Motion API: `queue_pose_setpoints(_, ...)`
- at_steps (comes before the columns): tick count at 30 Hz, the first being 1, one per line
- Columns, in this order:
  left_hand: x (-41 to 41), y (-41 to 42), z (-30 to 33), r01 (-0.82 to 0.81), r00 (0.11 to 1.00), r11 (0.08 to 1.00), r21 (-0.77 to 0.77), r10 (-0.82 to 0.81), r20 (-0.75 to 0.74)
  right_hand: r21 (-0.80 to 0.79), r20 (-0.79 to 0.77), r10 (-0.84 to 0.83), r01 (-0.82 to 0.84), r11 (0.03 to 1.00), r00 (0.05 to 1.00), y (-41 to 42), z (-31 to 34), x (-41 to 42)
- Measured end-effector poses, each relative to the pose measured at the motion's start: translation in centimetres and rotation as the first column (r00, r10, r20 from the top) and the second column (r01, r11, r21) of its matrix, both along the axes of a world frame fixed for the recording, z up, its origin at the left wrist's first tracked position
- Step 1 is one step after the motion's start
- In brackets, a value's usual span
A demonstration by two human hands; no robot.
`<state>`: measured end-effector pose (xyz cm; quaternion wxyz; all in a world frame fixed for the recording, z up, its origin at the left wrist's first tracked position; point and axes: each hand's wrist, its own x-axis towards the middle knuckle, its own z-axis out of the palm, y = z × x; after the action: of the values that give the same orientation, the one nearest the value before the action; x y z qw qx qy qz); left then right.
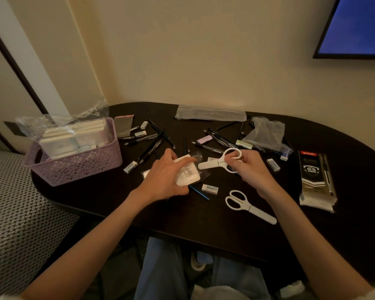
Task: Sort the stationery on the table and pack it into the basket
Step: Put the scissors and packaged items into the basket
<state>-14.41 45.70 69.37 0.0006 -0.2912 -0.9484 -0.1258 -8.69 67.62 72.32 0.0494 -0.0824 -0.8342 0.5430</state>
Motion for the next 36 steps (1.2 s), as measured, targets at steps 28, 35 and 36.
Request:
queue_pose_setpoints(28,2.0,0.6,0.1,0.056,0.997,0.867,0.494,-0.026,-0.068,0.323,-0.247,0.118,-0.033,0.946,0.962,-3.2,3.0,-2.3)
queue_pose_setpoints(35,2.2,1.6,-0.5,-0.02,0.995,0.797,0.603,0.078,-0.07,0.421,-0.279,0.074,0.053,0.906,0.957,-4.7,3.3,-2.8)
queue_pose_setpoints(36,2.2,1.7,-0.6,-0.03,0.994,0.785,0.618,0.088,-0.064,0.448,-0.264,0.091,0.038,0.893,0.96,-4.9,3.4,-3.0)
